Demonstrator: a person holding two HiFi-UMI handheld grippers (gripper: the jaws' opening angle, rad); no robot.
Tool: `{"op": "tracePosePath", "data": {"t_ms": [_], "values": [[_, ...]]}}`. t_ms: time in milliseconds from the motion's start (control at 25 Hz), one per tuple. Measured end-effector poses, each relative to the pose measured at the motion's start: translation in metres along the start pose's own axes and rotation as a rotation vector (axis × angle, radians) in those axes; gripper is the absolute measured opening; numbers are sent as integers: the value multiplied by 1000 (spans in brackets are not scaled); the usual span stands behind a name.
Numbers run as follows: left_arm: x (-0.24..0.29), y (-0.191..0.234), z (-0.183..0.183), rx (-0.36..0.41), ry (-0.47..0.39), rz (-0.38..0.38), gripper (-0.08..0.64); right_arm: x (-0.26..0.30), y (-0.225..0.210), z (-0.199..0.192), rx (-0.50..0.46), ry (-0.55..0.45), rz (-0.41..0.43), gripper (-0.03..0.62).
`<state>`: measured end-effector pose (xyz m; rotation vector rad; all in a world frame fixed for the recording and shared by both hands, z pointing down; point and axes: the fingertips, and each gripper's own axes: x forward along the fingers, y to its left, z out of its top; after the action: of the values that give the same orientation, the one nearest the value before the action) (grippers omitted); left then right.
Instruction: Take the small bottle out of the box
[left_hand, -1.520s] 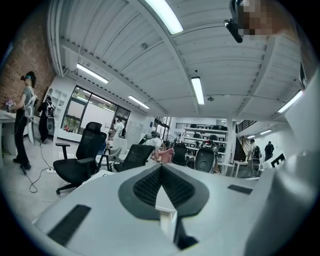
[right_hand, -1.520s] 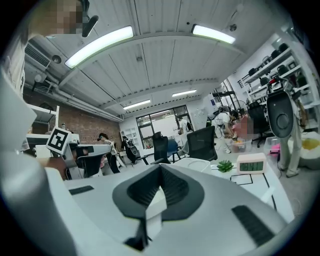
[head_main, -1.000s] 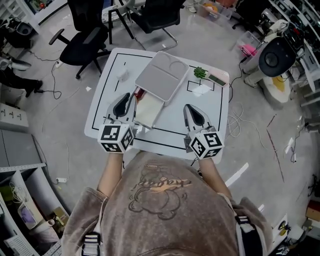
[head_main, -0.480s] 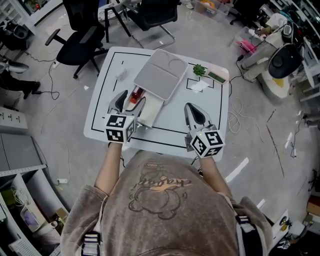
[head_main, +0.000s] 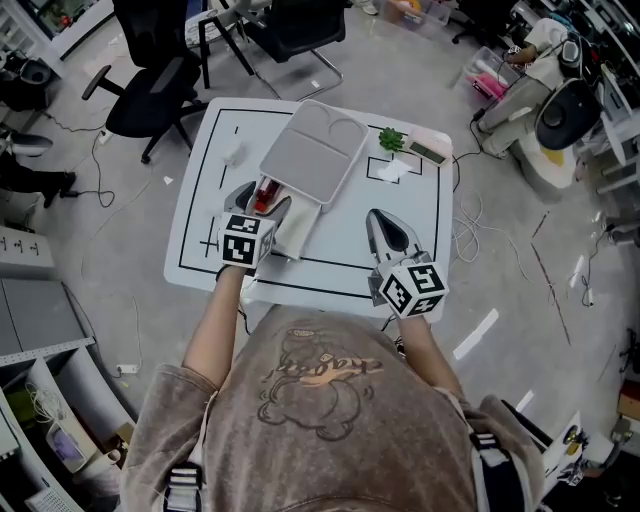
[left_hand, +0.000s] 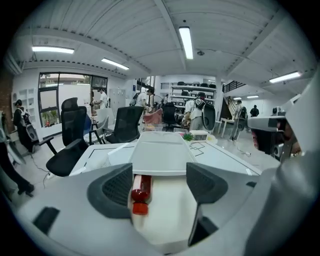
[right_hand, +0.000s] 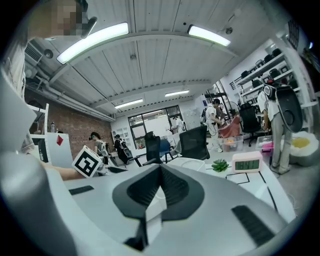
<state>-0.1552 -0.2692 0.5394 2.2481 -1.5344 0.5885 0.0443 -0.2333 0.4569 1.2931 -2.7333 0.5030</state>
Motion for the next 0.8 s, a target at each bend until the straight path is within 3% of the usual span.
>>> {"op": "tracePosePath", "data": {"t_ms": [200,480,800], "values": [[26,6,-26,39,113,4,330,-2,-8,-3,8,3,-23,-4],[53,16,-53,212,275,72,330,-11,-23,-6,28,1,-67,-4],[66,15,-70,344,401,112,308,-26,-39,-13,53,2,-111,-5]]}}
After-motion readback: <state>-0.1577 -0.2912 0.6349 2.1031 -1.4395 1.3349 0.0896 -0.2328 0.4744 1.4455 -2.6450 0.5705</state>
